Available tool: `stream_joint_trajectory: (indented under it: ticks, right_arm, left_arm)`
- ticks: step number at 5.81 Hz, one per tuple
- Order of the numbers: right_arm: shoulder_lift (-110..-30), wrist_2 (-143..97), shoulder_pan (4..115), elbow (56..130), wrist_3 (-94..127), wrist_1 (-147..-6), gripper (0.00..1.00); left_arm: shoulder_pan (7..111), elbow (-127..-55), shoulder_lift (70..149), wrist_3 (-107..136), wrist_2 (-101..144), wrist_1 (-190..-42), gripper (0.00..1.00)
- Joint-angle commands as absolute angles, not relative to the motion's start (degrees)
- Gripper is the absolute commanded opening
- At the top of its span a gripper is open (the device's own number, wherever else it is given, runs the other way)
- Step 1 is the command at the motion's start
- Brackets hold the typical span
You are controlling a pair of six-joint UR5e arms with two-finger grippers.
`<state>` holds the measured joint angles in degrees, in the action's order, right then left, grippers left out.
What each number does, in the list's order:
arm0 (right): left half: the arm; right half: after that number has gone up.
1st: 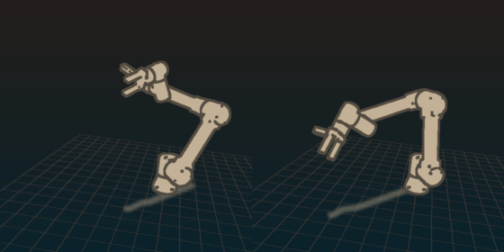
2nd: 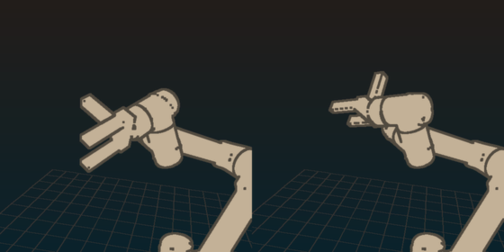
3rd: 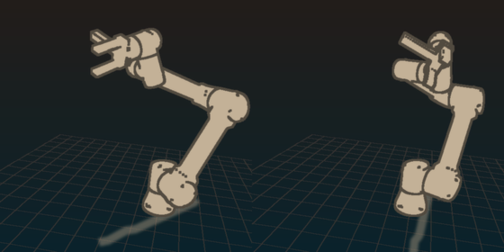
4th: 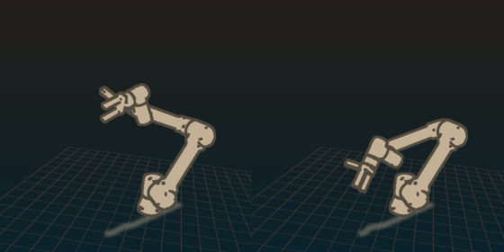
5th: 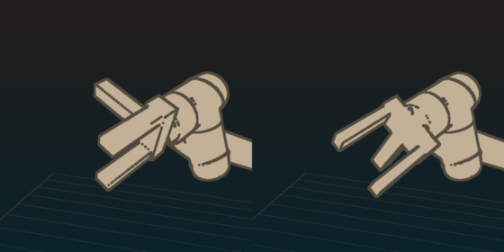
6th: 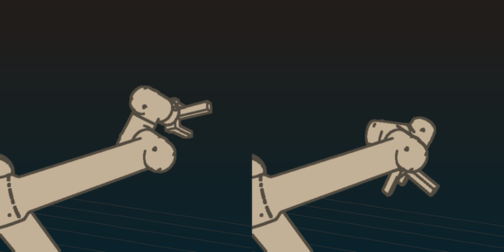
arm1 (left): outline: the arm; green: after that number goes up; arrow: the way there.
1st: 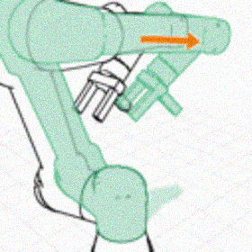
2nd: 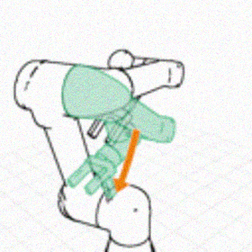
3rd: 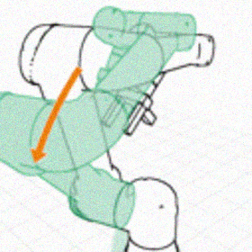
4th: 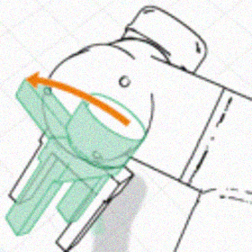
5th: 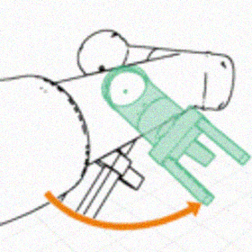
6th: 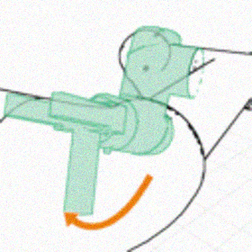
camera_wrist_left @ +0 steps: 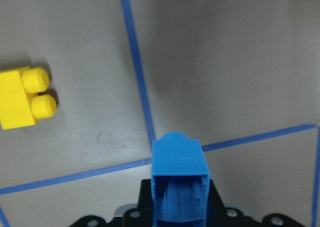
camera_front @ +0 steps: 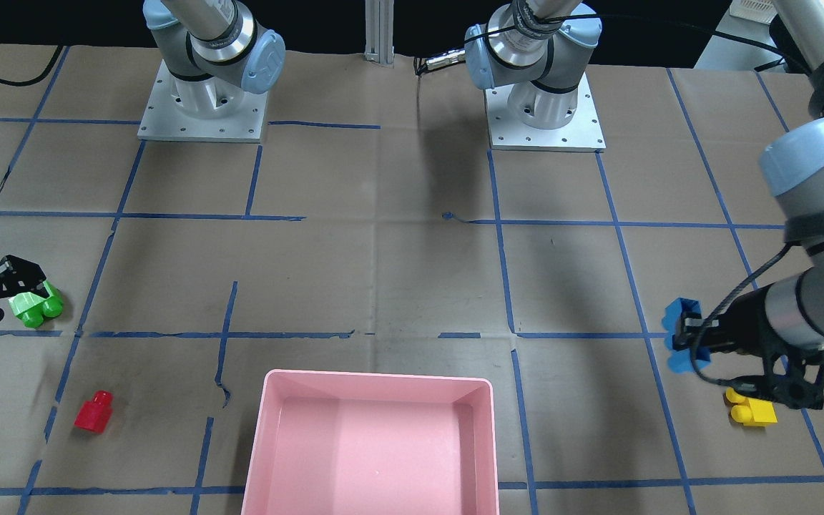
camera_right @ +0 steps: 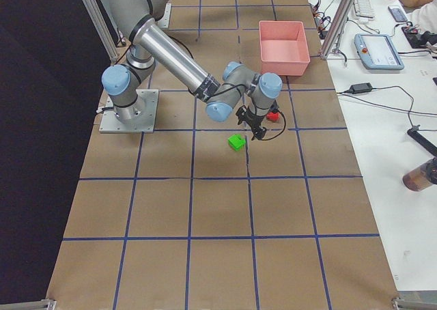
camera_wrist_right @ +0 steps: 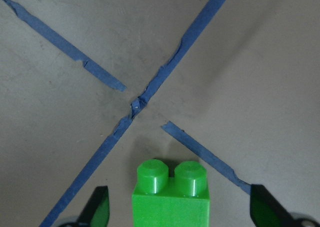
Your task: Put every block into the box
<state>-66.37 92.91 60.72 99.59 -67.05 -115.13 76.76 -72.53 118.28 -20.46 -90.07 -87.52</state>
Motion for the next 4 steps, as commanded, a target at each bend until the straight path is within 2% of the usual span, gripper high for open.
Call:
stream_joint_trajectory:
  ticks: [1, 3, 4]
  right_arm:
    - [-64.9, 93.1, 60.7, 102.3, -67.4, -120.0, 1.00]
    - [-64.7, 94.0, 60.6, 104.0, -67.5, -120.2, 1.00]
    - [-64.7, 94.2, 60.5, 104.2, -67.3, -120.3, 1.00]
  left_arm:
    - [88.9, -60.0, 125.8, -8.5, -89.4, -86.8, 0.00]
    - [96.8, -49.6, 134.3, -3.4, -89.5, -86.0, 0.00]
    - [99.6, -49.3, 135.9, -0.1, -89.7, -83.5, 0.00]
